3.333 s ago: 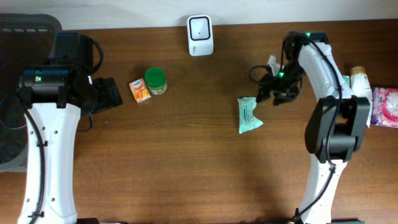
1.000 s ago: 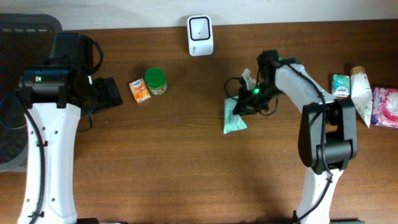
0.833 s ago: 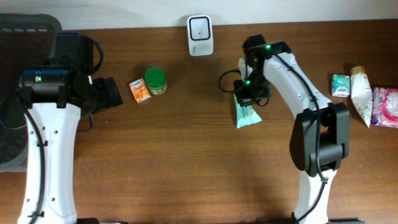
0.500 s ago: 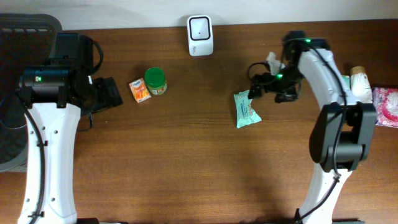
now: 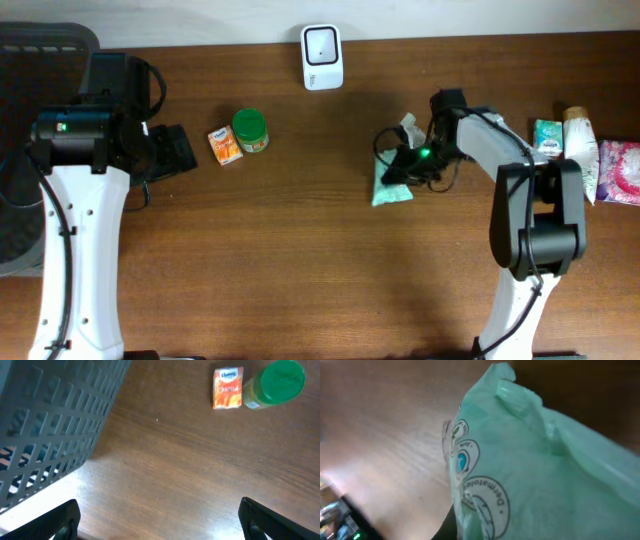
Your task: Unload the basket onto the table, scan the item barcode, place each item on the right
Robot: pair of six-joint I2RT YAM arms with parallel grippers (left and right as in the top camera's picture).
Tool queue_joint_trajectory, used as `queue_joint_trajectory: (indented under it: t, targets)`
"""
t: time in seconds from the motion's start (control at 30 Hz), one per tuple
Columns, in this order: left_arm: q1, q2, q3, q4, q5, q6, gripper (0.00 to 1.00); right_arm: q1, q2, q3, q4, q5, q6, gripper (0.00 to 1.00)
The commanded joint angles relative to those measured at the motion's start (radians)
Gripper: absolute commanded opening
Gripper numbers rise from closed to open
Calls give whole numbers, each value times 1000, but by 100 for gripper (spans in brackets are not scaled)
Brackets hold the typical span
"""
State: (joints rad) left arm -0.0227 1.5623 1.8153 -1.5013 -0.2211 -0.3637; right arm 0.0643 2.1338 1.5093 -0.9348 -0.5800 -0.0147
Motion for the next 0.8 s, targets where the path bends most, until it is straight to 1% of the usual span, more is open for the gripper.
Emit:
queue_joint_trajectory:
  t: [0.0,0.03,0.07,0.13,0.23,0.33,0.37,0.4,0.43,0.47,0.5,0.53,0.57,0.6,0.63,0.67,0.7,0.73,0.77]
  targets:
    - [6,-7,3,1,-1,-10,99,53,-60,163,-113,394,95,4]
    - [6,-7,3,1,-1,-10,99,83,-60,180,-142,520,134,4]
    - [6,-7,3,1,-1,-10,99,138,-53,173,-162,744,211,4]
    - [6,-7,3,1,-1,-10,99,234,-46,127,-174,1030,367,4]
    - [6,-7,3,1,-1,-10,99,285,-41,57,-173,1086,396,4]
    - [6,-7,3,1,-1,-10,99,292,-10,35,-169,1044,397,4]
    - [6,-7,3,1,-1,-10,99,300,16,35,-169,1014,390,15]
    - [6,-7,3,1,-1,-10,99,317,16,38,-169,956,390,32]
    - [6,-7,3,1,-1,-10,99,343,16,58,-169,892,389,43]
    - [6,-7,3,1,-1,-10,99,381,16,88,-169,835,389,66]
    - [6,-7,3,1,-1,-10,99,415,16,114,-169,808,386,74]
    - [6,-7,3,1,-1,-10,99,437,16,135,-169,789,386,77]
    - [6,-7,3,1,-1,-10,99,468,16,196,-190,738,386,84]
    - [6,-7,3,1,-1,-10,99,474,16,246,-225,733,386,88]
    - [6,-7,3,1,-1,-10,99,462,16,357,-307,733,367,92]
    - [6,-7,3,1,-1,-10,99,436,16,427,-358,733,340,99]
    - [6,-7,3,1,-1,-10,99,388,16,478,-388,732,316,99]
    - [6,-7,3,1,-1,-10,99,338,16,487,-403,730,303,99]
    - [6,-7,3,1,-1,-10,99,254,16,482,-425,657,251,99]
